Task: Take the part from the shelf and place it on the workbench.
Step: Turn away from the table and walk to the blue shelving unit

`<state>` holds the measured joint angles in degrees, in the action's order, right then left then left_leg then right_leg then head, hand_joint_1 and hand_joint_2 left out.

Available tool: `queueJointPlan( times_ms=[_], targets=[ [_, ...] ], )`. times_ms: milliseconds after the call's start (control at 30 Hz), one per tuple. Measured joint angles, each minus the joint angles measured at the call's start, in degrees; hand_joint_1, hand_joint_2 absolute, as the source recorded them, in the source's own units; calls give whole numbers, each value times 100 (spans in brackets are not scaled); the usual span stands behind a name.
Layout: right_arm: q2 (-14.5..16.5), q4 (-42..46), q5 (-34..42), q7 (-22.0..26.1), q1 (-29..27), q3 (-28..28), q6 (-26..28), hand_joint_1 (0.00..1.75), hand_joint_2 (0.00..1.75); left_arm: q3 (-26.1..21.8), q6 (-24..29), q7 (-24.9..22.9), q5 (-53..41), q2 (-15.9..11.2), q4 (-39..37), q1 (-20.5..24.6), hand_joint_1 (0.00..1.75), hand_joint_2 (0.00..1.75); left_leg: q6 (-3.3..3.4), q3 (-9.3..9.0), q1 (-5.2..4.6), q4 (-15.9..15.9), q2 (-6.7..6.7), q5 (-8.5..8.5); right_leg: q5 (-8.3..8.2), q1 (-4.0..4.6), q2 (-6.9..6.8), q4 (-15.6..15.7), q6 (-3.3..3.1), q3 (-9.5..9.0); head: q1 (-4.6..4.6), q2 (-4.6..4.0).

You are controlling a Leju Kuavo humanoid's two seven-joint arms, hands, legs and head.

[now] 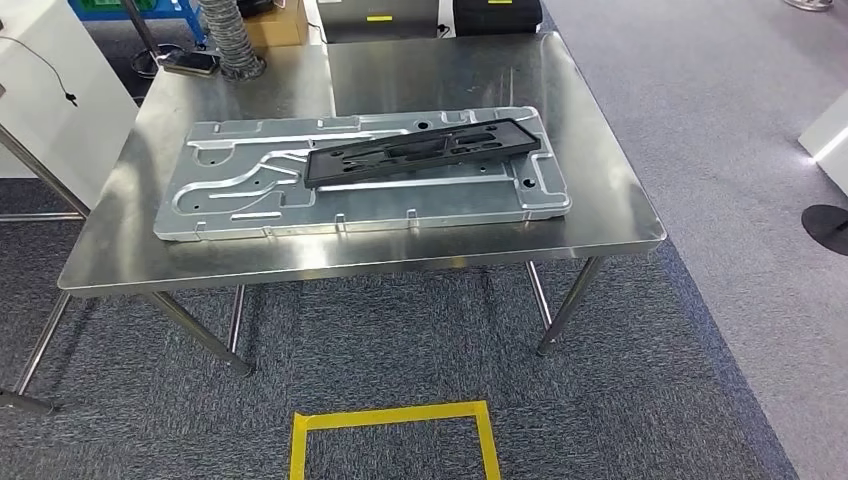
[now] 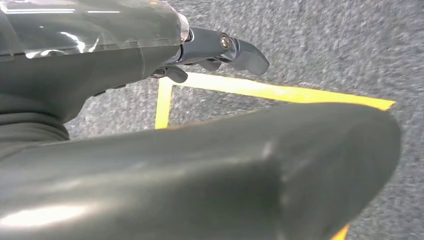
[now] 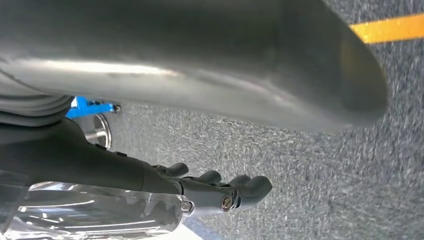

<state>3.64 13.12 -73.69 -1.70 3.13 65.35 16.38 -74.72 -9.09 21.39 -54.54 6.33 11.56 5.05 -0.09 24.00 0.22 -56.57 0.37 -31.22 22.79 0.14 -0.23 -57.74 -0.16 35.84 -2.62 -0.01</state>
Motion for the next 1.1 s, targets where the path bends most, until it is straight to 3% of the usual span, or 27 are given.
queueJointPlan(
  times_ms=[33, 100, 133, 167, 233, 267, 300, 333, 367, 400, 433, 500, 533, 600, 633, 667, 767, 800, 833, 867, 900, 933, 1000, 1033, 1100],
  targets=[
    [11, -9, -39, 3, 4, -1, -38, 0, 0, 2, -1, 23, 9, -4, 0, 6, 0, 0, 11, -36, -16, 118, 0, -2, -62, -5, -4, 14, 32, 15, 0, 0],
    [17, -24, -103, 39, 5, -2, -97, 0, 0, 2, -1, 78, 30, -9, 0, 3, 0, 0, 66, 64, -14, 152, 19, 113, -132, -19, 6, 40, 103, 53, 1, 0],
    [18, -30, -122, 69, 5, -4, -123, 0, 0, 2, -1, 101, 37, -12, 0, 4, 0, 0, 111, 131, -1, 171, 32, 191, -22, -25, 15, -23, 132, 95, 1, 0],
    [21, -37, -131, 100, 4, -8, -142, 0, 0, 1, 0, 120, 40, -16, 0, 6, 0, 0, 153, 213, 13, 191, 45, 277, 203, -32, 22, -185, 159, 153, 1, 0],
    [30, -49, -135, 161, 14, -21, -175, 0, 0, -2, 1, 145, 43, -25, 0, 9, 0, 0, 196, 407, 19, 187, 55, 437, 856, -65, 24, -837, 199, 291, 1, 1],
    [34, -55, -136, 190, 19, -30, -188, 0, 0, -3, 2, 154, 43, -28, 0, 6, 0, 0, 195, 511, 16, 173, 58, 513, 1069, -77, 23, -1211, 219, 337, 1, 0],
    [35, -59, -137, 219, 26, -37, -199, 0, 0, -3, 2, 161, 43, -31, 0, 5, 0, 0, 187, 626, 14, 150, 61, 590, 1125, -86, 23, -1504, 234, 335, 1, 0],
    [36, -62, -136, 243, 33, -43, -208, 0, 0, -3, 1, 166, 41, -33, 0, 5, 0, 0, 176, 747, 15, 119, 65, 662, 1031, -90, 23, -1649, 241, 265, 1, -1],
    [36, -65, -133, 263, 42, -46, -221, 0, 0, -3, 1, 168, 37, -34, 0, 6, 0, 0, 163, 868, 16, 81, 67, 729, 845, -92, 23, -1605, 241, 110, 1, -1],
    [36, -66, -129, 279, 56, -48, -234, 0, 0, -3, 0, 170, 32, -34, 0, 7, 0, 0, 146, 989, 17, 39, 68, 792, 683, -92, 23, -1360, 229, -152, 1, -1],
    [36, -67, -124, 290, 74, -49, -247, 0, 0, -3, -1, 171, 27, -34, 0, 7, 0, 0, 123, 1088, 11, -6, 65, 848, 641, -83, 23, -939, 208, -515, 0, -1],
    [39, -71, -117, 301, 114, -50, -271, 0, 0, -2, -8, 174, 20, -34, 0, 9, 0, 0, 63, 1221, -3, -73, 64, 962, 835, -58, 24, -10, 159, -1171, -1, -1],
    [44, -73, -115, 300, 128, -50, -279, 0, 0, -1, -12, 175, 19, -36, 0, 12, 0, 0, 31, 1257, -6, -84, 67, 1024, 939, -40, 25, 265, 133, -1329, 0, -1],
    [65, -84, -106, 289, 130, -50, -287, 0, 0, -1, -17, 178, 19, -48, 0, 8, 0, 0, -35, 1310, 6, -81, 64, 1127, 919, -37, 13, 362, 67, -1284, 1, -1],
    [76, -89, -104, 278, 128, -50, -289, 0, 0, -1, -19, 178, 20, -56, 0, 0, 0, 0, -63, 1349, 15, -128, 50, 1049, 854, -44, 1, 355, 20, -1218, 1, -1],
    [84, -95, -103, 263, 124, -50, -291, 0, 0, -1, -23, 178, 20, -60, -1, -14, 0, 0, -86, 1404, 24, -265, 36, 842, 778, -51, -15, 353, -29, -1144, 1, -1],
    [90, -101, -126, 202, 113, -51, -306, 0, 0, -1, -44, 181, 21, -61, -2, -30, 0, 0, -130, 1607, 44, -1250, 16, -73, 542, -30, -39, 322, -105, -855, -1, 0],
    [90, -102, -134, 185, 111, -52, -310, 0, 0, -1, -49, 183, 21, -62, -2, -26, 0, 0, -139, 1625, 45, -1581, 16, -166, 469, -18, -40, 291, -105, -736, -1, 0],
    [90, -104, -139, 174, 112, -54, -311, 0, 0, -1, -51, 185, 21, -62, -2, -21, 0, 0, -139, 1582, 45, -1782, 15, -103, 403, -9, -40, 249, -101, -609, -1, 0],
    [90, -105, -138, 169, 111, -57, -311, 0, 0, -1, -54, 186, 21, -63, -2, -18, 0, 0, -129, 1457, 44, -1808, 14, 65, 343, -1, -40, 198, -94, -479, -1, -1],
    [91, -106, -138, 162, 112, -61, -312, 0, 0, -1, -54, 188, 21, -63, -2, -13, 0, 0, -106, 1233, 43, -1636, 13, 241, 285, 6, -39, 143, -84, -347, -1, 0],
    [92, -107, -138, 152, 115, -67, -314, 0, 0, -1, -55, 191, 21, -63, -2, -3, 0, 0, -72, 911, 38, -1283, 8, 299, 232, 13, -38, 88, -68, -235, -1, -1],
    [96, -108, -139, 127, 121, -78, -321, 0, 0, 0, -58, 205, 22, -63, -2, 30, 0, 0, 2, 260, 8, -378, 0, 115, 126, 28, -39, 12, -17, -86, -1, 0],
    [97, -108, -139, 118, 125, -84, -325, 0, 0, 1, -57, 211, 23, -63, -2, 43, 0, 0, 40, 80, -10, -70, -3, -6, 67, 28, -43, 1, 16, -52, -1, 0],
    [96, -109, -144, 116, 121, -90, -338, 0, 0, 2, -44, 213, 25, -62, -2, 40, 0, 0, 118, 75, -28, 110, 10, -2, -44, 16, -44, 16, 89, -1, -1, -1]
  ],
)
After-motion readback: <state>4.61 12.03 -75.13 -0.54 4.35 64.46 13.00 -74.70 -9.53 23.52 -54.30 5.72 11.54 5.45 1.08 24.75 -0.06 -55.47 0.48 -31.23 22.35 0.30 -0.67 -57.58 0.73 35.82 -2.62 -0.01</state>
